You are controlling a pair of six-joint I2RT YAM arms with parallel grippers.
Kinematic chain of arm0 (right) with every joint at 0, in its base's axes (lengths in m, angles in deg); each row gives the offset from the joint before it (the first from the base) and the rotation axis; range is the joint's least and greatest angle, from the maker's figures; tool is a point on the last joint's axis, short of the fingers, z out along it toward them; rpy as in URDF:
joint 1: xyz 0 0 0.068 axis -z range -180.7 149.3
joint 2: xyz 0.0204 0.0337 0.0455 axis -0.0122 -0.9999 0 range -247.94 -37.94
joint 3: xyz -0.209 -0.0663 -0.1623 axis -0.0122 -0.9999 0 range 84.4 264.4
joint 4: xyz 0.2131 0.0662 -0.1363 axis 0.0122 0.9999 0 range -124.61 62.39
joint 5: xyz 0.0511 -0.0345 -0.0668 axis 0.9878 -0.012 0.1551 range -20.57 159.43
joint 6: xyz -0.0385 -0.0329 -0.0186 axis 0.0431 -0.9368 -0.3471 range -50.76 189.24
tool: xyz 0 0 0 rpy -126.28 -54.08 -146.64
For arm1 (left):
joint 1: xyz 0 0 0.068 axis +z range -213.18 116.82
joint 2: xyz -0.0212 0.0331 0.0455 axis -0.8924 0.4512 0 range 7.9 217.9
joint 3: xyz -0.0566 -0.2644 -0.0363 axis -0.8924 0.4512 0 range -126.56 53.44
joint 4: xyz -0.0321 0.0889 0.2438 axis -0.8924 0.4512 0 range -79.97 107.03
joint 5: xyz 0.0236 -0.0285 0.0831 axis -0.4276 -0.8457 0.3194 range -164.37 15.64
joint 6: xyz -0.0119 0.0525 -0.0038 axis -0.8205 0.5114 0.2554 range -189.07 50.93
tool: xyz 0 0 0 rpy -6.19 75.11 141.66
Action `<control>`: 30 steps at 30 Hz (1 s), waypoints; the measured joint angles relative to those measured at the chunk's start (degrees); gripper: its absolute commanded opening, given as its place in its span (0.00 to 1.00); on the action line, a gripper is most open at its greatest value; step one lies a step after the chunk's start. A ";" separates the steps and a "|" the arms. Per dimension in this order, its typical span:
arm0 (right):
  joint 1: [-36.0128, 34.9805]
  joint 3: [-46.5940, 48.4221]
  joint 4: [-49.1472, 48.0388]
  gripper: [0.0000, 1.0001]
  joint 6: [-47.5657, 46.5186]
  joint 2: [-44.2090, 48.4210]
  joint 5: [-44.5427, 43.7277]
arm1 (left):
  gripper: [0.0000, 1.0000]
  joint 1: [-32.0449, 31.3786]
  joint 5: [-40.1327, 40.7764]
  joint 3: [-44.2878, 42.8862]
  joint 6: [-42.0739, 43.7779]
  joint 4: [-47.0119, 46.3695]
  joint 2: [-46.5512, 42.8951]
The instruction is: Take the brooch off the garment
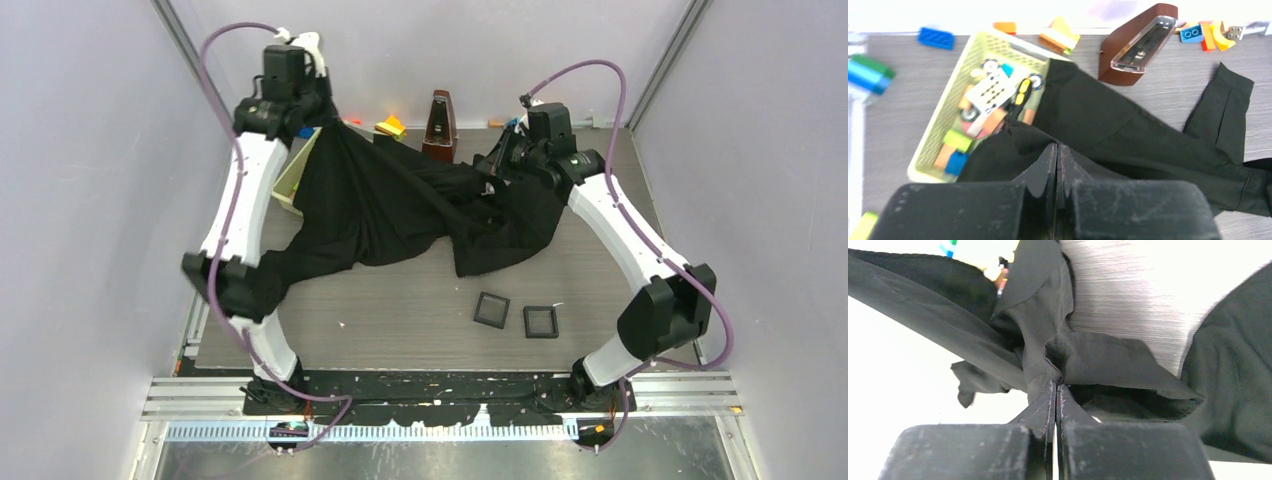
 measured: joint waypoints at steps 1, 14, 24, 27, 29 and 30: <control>-0.52 0.15 0.09 0.01 0.00 1.49 0.39 | 0.00 0.31 1.64 3.21 -0.15 -0.20 -4.52; -4.31 2.25 0.87 0.00 1.66 5.09 -7.80 | 0.00 2.43 7.78 53.48 -10.73 -2.71 -52.17; 9.68 15.17 -0.42 0.00 10.34 -7.13 -5.90 | 0.00 -6.03 -3.06 78.14 -20.79 2.64 -67.45; 12.15 21.75 0.00 0.06 11.15 -15.93 -4.13 | 0.00 -17.09 -2.91 83.06 -24.79 2.34 -65.64; 12.85 23.76 0.79 0.31 11.06 -20.31 -3.52 | 0.00 -25.38 -2.23 84.70 -27.76 1.84 -62.31; 12.98 23.96 1.25 0.43 10.99 -21.62 -3.30 | 0.00 -29.64 -1.64 84.74 -28.98 1.53 -59.63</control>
